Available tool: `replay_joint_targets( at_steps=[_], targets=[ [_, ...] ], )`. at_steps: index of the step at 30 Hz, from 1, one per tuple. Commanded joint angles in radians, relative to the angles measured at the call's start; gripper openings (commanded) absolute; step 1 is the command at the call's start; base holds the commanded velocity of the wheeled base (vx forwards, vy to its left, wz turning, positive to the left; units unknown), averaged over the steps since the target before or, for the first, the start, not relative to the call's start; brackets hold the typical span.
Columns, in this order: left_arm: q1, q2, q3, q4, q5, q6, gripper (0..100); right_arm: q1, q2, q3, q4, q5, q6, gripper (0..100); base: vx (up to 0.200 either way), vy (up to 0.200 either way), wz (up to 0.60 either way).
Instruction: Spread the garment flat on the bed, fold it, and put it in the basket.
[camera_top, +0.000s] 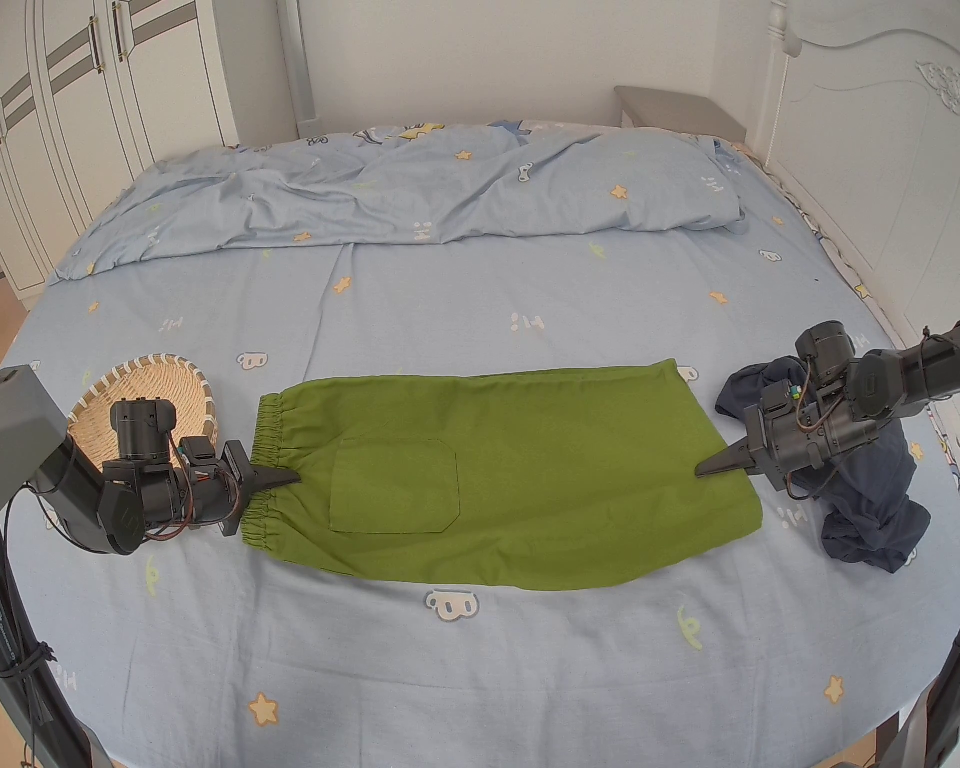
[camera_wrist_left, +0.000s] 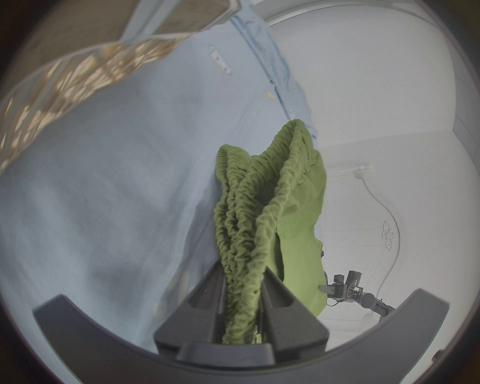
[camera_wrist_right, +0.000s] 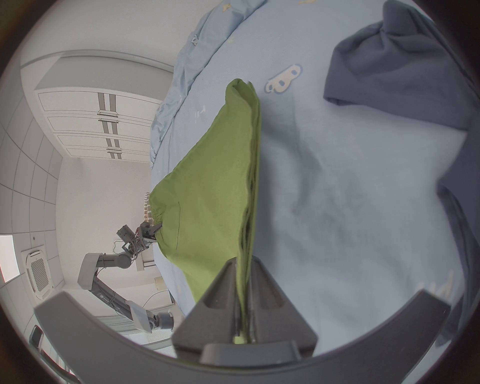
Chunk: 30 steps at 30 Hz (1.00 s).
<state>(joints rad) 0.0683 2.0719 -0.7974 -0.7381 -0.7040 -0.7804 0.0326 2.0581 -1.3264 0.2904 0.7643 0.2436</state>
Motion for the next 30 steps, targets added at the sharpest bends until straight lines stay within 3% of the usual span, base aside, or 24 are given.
replay_joint_targets(
  at_steps=[1, 5, 11, 20, 30],
  targets=[
    [0.030, -0.130, -0.026, 0.121, -0.003, 0.020, 0, -0.031, -0.161, 0.079, 0.073, 0.000, -0.032, 0, 0.000, 0.000, 0.00],
    [0.027, -0.210, 0.063, 0.217, -0.015, 0.092, 0, -0.059, -0.207, 0.207, 0.079, -0.003, -0.092, 0, 0.000, 0.000, 0.00],
    [0.027, -0.296, 0.293, 0.217, -0.012, 0.222, 0, -0.077, -0.251, 0.418, 0.059, -0.003, -0.185, 0, 0.000, 0.000, 0.00],
    [0.034, -0.438, 0.563, 0.178, -0.002, 0.248, 0, -0.079, -0.323, 0.713, -0.114, -0.002, -0.195, 0, 0.000, 0.000, 0.00],
    [0.022, -0.455, 0.670, 0.092, -0.002, 0.250, 0, -0.066, -0.311, 0.900, -0.327, -0.002, -0.205, 0, 0.000, 0.000, 0.00]
  ],
)
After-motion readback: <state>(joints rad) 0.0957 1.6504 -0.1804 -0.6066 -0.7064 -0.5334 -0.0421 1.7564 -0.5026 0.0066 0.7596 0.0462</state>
